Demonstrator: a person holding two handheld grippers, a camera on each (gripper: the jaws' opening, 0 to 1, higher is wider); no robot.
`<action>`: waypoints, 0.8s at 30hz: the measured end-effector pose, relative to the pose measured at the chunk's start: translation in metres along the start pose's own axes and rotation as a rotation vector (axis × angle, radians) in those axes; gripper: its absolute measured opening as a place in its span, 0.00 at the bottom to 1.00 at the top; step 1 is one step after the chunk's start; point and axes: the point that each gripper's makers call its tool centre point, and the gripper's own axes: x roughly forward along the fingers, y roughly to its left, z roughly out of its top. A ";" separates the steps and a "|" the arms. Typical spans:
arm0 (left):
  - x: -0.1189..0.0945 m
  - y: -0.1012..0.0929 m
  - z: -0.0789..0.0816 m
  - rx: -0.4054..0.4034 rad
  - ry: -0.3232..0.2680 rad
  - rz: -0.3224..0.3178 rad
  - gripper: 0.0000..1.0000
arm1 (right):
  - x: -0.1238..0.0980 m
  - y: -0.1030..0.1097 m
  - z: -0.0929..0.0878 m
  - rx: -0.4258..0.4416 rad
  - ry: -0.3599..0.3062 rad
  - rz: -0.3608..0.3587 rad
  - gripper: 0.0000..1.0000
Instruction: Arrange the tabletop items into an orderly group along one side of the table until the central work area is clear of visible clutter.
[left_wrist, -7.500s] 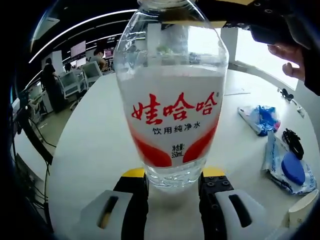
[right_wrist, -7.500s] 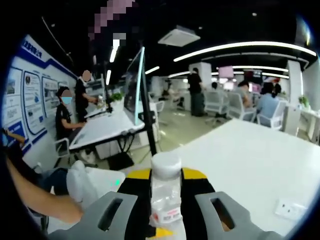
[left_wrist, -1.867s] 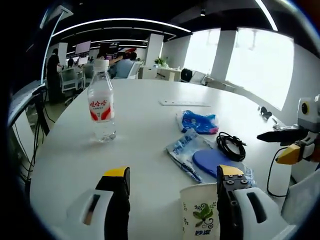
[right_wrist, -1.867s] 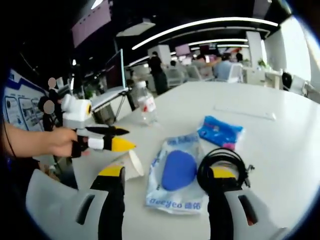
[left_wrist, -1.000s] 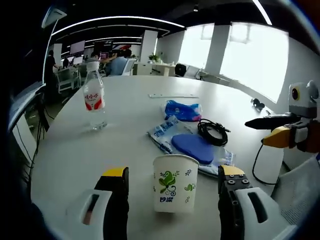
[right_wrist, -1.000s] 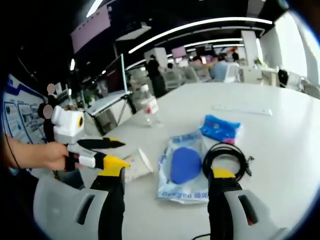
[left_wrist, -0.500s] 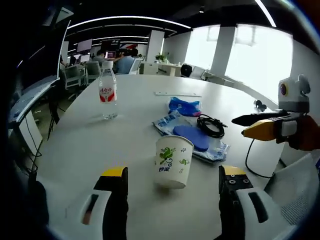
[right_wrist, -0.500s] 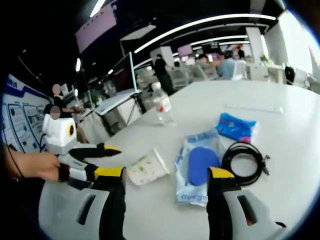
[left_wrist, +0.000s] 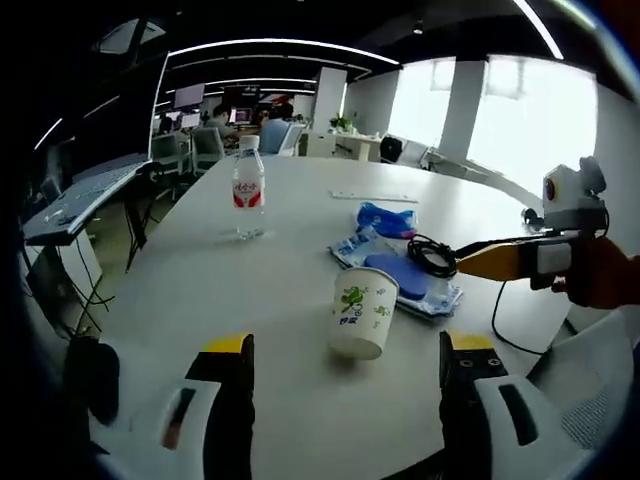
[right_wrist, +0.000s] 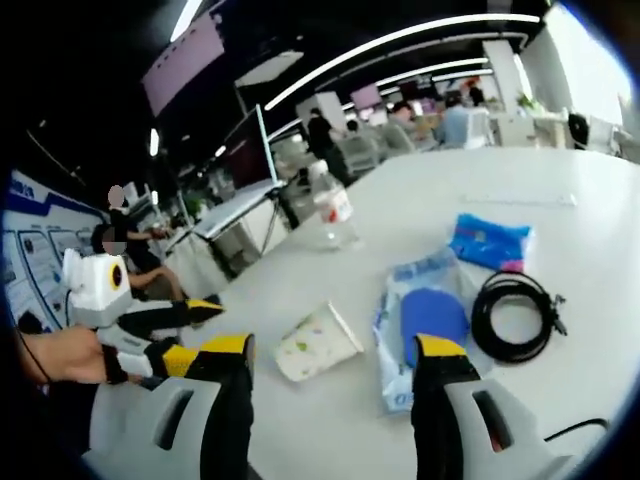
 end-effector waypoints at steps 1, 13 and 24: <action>-0.003 0.002 0.002 -0.010 -0.011 0.003 0.76 | 0.002 0.001 0.000 0.006 -0.004 -0.002 0.61; -0.023 0.015 0.018 -0.033 -0.064 0.053 0.77 | 0.029 0.004 -0.009 0.155 0.032 -0.026 0.57; -0.032 0.016 0.013 -0.042 -0.055 0.063 0.83 | 0.046 -0.002 -0.029 0.320 0.068 -0.083 0.60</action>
